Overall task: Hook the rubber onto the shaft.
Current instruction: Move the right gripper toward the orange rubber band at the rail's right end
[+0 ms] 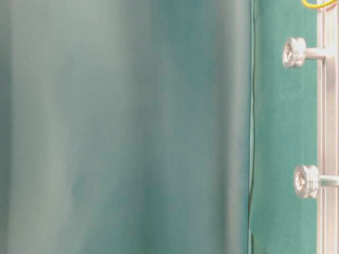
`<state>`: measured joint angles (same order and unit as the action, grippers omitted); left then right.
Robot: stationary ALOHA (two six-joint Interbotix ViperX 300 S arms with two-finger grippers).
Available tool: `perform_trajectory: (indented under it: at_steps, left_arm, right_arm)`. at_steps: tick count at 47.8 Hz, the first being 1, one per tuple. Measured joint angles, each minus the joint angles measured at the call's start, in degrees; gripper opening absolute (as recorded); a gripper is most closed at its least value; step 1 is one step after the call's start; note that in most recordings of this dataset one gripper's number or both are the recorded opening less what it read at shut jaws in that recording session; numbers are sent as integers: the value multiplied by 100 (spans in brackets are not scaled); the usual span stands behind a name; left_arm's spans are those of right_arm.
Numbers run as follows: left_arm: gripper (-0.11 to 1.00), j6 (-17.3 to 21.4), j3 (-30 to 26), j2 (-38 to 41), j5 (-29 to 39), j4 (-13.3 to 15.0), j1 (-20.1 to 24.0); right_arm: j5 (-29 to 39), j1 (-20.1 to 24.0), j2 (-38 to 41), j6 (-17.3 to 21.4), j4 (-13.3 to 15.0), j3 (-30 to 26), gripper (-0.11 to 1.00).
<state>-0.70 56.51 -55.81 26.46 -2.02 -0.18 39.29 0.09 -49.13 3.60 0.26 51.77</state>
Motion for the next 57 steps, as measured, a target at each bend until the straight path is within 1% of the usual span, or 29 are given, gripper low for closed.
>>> perform_trajectory:
  at_steps: [12, 18, 26, 41, 46, 57]
  left_arm:
    - [0, -9, -9, 35, 0, 9, -9]
    - [0, -9, -9, 35, 9, 9, 0]
    - [0, -9, -9, 35, 9, 9, -9]
    - [0, -18, -18, 35, 26, 0, 0]
    - [0, -18, -18, 35, 35, 0, 0]
    - [0, -9, -26, 44, 44, 0, 0]
  right_arm:
    - [53, 9, 44, 9, 0, -18, 3]
    - [202, 9, 44, 18, 0, -35, 3]
    - [923, 9, 88, 18, 0, -158, 3]
    - [2988, 9, 510, 18, -9, -606, 3]
    - [3252, 9, 642, 18, -9, -694, 3]
    - [3305, 9, 712, 18, 79, -703, 3]
